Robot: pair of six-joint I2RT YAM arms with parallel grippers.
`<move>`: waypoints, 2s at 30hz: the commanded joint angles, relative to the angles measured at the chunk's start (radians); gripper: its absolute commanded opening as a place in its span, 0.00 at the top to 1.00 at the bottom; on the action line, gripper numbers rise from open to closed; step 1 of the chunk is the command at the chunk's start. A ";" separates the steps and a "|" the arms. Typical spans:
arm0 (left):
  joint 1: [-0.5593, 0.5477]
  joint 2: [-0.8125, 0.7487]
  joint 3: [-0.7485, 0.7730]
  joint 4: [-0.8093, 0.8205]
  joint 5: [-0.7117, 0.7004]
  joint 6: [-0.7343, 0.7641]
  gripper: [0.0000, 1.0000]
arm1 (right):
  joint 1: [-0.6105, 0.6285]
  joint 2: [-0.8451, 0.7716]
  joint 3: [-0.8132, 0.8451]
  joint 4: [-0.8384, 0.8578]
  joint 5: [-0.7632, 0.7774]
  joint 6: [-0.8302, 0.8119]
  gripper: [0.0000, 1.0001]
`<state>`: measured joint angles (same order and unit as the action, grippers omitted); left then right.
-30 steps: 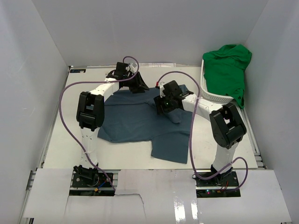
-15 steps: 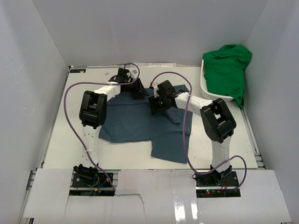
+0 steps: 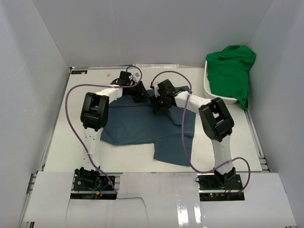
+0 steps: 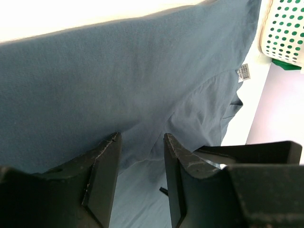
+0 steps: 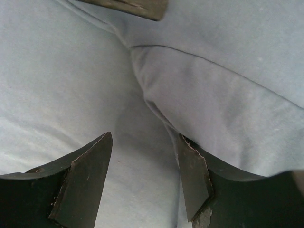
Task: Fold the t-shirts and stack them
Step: Fold the flattened tshirt in 1/3 of the way
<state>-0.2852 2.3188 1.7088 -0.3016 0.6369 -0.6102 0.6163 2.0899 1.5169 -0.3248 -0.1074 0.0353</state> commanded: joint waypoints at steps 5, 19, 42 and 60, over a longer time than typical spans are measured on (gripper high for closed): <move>-0.005 -0.042 -0.035 0.005 -0.002 0.015 0.48 | -0.029 -0.002 0.039 -0.020 0.032 -0.029 0.37; -0.003 -0.061 -0.064 0.012 -0.006 0.026 0.48 | -0.061 0.058 0.112 -0.040 0.054 -0.063 0.48; -0.003 -0.064 -0.064 0.007 -0.013 0.029 0.48 | -0.064 0.084 0.278 -0.206 -0.139 0.008 0.92; -0.003 -0.059 -0.061 -0.005 -0.025 0.032 0.48 | -0.070 0.220 0.353 -0.442 -0.675 0.092 0.56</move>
<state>-0.2844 2.3047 1.6688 -0.2539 0.6434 -0.6022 0.5503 2.3020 1.8881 -0.7238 -0.6571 0.1226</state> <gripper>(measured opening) 0.518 0.404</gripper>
